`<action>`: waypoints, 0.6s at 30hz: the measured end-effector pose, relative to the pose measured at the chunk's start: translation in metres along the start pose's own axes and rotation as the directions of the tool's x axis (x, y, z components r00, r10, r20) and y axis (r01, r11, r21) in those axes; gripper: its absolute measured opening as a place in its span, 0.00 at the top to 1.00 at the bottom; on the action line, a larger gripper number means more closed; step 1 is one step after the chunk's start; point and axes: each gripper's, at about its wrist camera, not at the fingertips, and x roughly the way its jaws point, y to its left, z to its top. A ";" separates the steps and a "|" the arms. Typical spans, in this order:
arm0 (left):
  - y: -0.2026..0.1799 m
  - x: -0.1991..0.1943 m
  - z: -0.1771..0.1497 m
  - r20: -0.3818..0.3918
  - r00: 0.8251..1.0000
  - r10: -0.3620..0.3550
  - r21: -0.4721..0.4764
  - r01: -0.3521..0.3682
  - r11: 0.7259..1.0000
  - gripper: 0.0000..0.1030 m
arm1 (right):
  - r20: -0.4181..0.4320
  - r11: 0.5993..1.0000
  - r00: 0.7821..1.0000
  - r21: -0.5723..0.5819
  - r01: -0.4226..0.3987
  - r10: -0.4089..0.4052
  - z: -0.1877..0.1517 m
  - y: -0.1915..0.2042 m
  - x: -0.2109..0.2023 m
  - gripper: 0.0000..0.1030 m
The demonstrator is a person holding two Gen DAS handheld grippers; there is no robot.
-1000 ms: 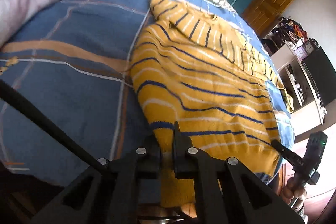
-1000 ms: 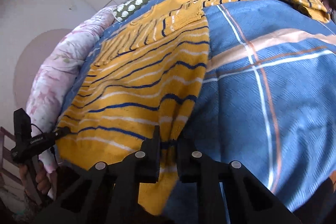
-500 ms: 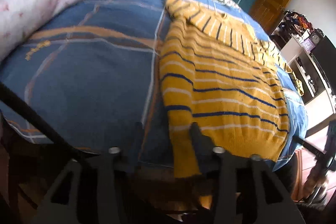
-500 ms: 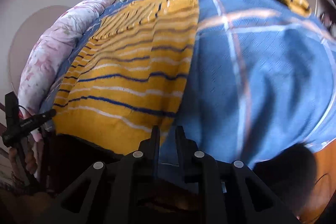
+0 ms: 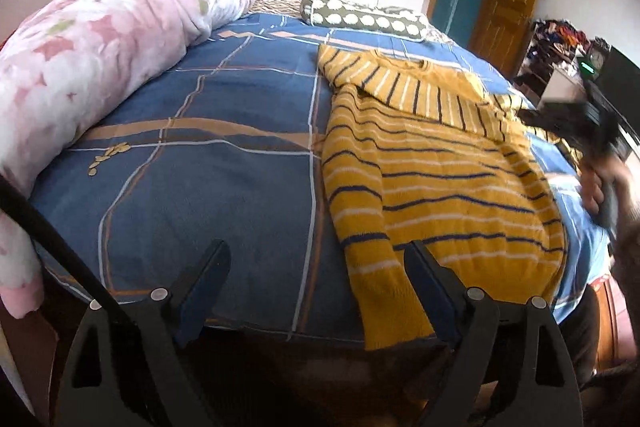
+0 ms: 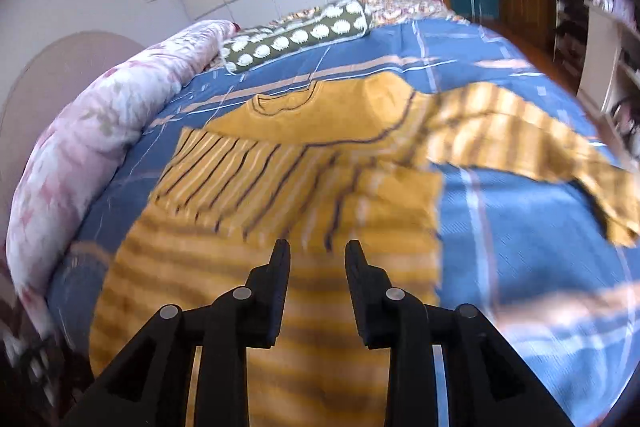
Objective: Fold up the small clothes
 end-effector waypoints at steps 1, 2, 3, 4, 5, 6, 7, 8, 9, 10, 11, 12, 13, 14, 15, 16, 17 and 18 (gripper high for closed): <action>-0.002 0.003 -0.001 -0.004 1.000 0.001 0.004 -0.001 1.000 0.15 | -0.010 1.000 1.000 0.003 0.007 -0.007 0.003 0.000 0.010 0.70; -0.002 0.004 -0.001 -0.005 1.000 0.004 0.008 -0.004 1.000 0.15 | -0.030 0.999 0.999 0.010 0.035 -0.035 0.008 -0.003 0.027 0.70; -0.001 0.004 -0.003 -0.006 1.000 0.009 0.011 -0.009 1.000 0.15 | -0.050 0.997 0.996 0.015 0.069 -0.068 0.010 -0.006 0.040 0.70; 0.000 0.005 -0.002 -0.007 1.000 0.013 0.012 -0.013 1.000 0.15 | -0.086 0.992 0.988 0.019 0.127 -0.125 0.010 -0.013 0.057 0.70; 0.002 0.006 -0.002 -0.010 1.000 0.020 0.009 -0.020 1.000 0.15 | -0.114 0.985 0.979 0.029 0.171 -0.166 0.009 -0.021 0.067 0.71; 0.005 0.007 -0.001 -0.012 1.000 0.023 0.003 -0.023 1.000 0.15 | -0.111 0.983 0.980 0.058 0.172 -0.165 0.007 -0.030 0.069 0.75; 0.007 0.008 0.000 -0.013 1.000 0.024 -0.005 -0.024 1.000 0.15 | -0.085 0.986 0.989 0.099 0.132 -0.124 0.007 -0.039 0.063 0.75; 0.010 0.008 0.001 -0.014 1.000 0.022 -0.018 -0.023 1.000 0.15 | -0.073 0.985 0.992 0.131 0.114 -0.105 0.006 -0.048 0.054 0.75; 0.012 0.008 0.002 -0.013 1.000 0.020 -0.029 -0.021 0.999 0.15 | -0.054 0.982 0.993 0.149 0.114 -0.107 0.005 -0.056 0.044 0.73; 0.014 0.008 0.003 -0.012 1.000 0.017 -0.039 -0.017 0.999 0.15 | -0.021 0.977 0.990 0.162 0.138 -0.136 0.003 -0.068 0.029 0.70; 0.014 0.008 0.004 -0.011 1.000 0.013 -0.047 -0.013 0.999 0.15 | 0.000 0.972 0.987 0.168 0.161 -0.164 0.000 -0.079 0.018 0.68; 0.014 0.008 0.005 -0.009 1.000 0.007 -0.055 -0.008 0.998 0.15 | 0.026 0.962 0.979 0.195 0.192 -0.200 -0.004 -0.099 0.002 0.64; 0.013 0.008 0.006 -0.010 1.000 0.004 -0.057 -0.004 0.998 0.15 | 0.041 0.949 0.973 0.236 0.211 -0.226 -0.008 -0.120 -0.012 0.63; 0.012 0.009 0.007 -0.010 1.000 0.003 -0.056 -0.003 0.998 0.15 | 0.052 0.930 0.966 0.288 0.227 -0.252 -0.013 -0.141 -0.027 0.63; 0.009 0.009 0.007 -0.012 1.000 0.000 -0.050 -0.001 0.999 0.15 | 0.063 0.907 0.958 0.342 0.244 -0.281 -0.019 -0.163 -0.042 0.63; 0.007 0.009 0.008 -0.012 1.000 -0.001 -0.045 0.000 0.999 0.15 | 0.079 0.880 0.946 0.398 0.259 -0.314 -0.026 -0.188 -0.060 0.61; 0.004 0.009 0.008 -0.012 1.000 -0.002 -0.038 0.001 0.999 0.15 | 0.090 0.854 0.935 0.445 0.270 -0.343 -0.033 -0.210 -0.077 0.60; -0.001 0.010 0.008 -0.014 1.000 -0.001 -0.027 0.001 1.000 0.15 | 0.096 0.831 0.927 0.484 0.275 -0.363 -0.040 -0.228 -0.090 0.60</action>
